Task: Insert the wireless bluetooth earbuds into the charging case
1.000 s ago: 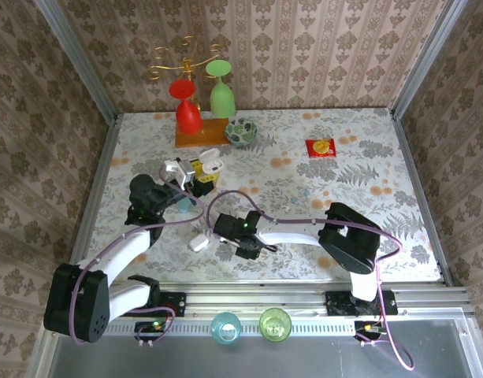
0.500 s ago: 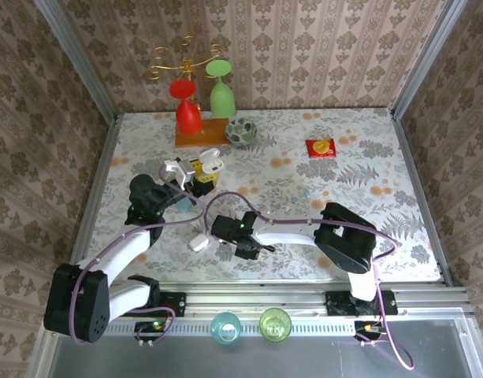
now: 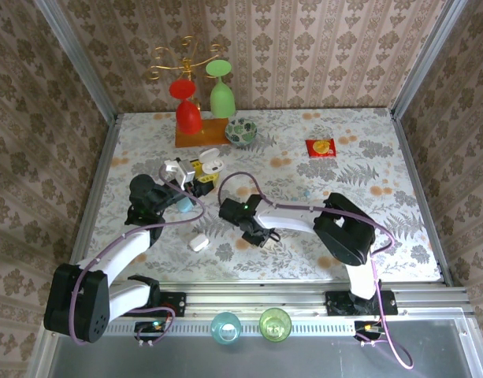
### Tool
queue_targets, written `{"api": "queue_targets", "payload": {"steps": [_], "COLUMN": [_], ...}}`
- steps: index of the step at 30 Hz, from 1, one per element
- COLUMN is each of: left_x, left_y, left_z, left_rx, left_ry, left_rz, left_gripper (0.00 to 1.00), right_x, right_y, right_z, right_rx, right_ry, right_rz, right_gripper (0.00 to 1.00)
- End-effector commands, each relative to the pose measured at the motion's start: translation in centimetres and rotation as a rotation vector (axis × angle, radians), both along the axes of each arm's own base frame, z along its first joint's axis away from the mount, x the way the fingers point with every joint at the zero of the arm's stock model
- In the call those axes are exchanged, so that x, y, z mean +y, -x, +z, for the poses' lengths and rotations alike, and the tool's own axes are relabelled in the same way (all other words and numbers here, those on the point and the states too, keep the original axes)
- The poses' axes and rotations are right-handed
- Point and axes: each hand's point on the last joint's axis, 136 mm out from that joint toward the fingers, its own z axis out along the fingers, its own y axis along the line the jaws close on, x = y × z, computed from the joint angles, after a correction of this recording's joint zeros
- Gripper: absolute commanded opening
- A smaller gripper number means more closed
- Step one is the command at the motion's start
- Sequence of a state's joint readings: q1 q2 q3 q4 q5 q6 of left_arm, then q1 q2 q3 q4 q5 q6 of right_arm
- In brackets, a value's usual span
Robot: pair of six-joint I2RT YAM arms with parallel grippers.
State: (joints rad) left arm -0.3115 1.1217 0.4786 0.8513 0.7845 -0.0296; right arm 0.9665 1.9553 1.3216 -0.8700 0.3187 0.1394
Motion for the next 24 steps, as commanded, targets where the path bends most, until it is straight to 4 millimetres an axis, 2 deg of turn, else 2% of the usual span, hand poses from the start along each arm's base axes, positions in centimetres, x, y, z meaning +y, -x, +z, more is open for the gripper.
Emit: {"api": "queue_targets", "payload": {"steps": [1,8,13,16,19,21,24], "left_x": [0.2,0.2,0.0,-0.4,-0.8,-1.0,-1.2], "left_y": [-0.1,-0.4,-0.3,0.0,0.3,0.4,0.6], "left_z": [1.7,1.3,1.3,1.4,1.7,1.7,1.7], "left_rx": [-0.058,-0.048,-0.063,-0.089,-0.113,-0.118,-0.128], "left_ry": [0.014,0.008,0.009,0.014,0.024,0.032,0.042], "left_rz": [0.003,0.009,-0.007,-0.026,-0.041,-0.049,-0.058], "left_gripper": [0.24,0.24,0.24,0.24,0.24,0.24,0.24], "right_x": [-1.7,-1.8,-1.6,-1.1,0.2,1.6,4.0], "right_y": [0.3,0.5,0.4,0.0,-0.6,-1.1,-1.8], "right_z": [0.1,1.3,4.3,7.2,10.9,14.2,20.5], "right_rx": [0.023,0.02,-0.016,-0.07,-0.126,-0.164,-0.229], "right_ry": [0.016,-0.101,-0.282,-0.419,-0.584,-0.732,-1.001], "right_rz": [-0.14,-0.2,-0.246,-0.258,-0.246,-0.235,-0.181], "right_gripper": [0.21,0.21,0.21,0.21,0.21,0.21,0.21]}}
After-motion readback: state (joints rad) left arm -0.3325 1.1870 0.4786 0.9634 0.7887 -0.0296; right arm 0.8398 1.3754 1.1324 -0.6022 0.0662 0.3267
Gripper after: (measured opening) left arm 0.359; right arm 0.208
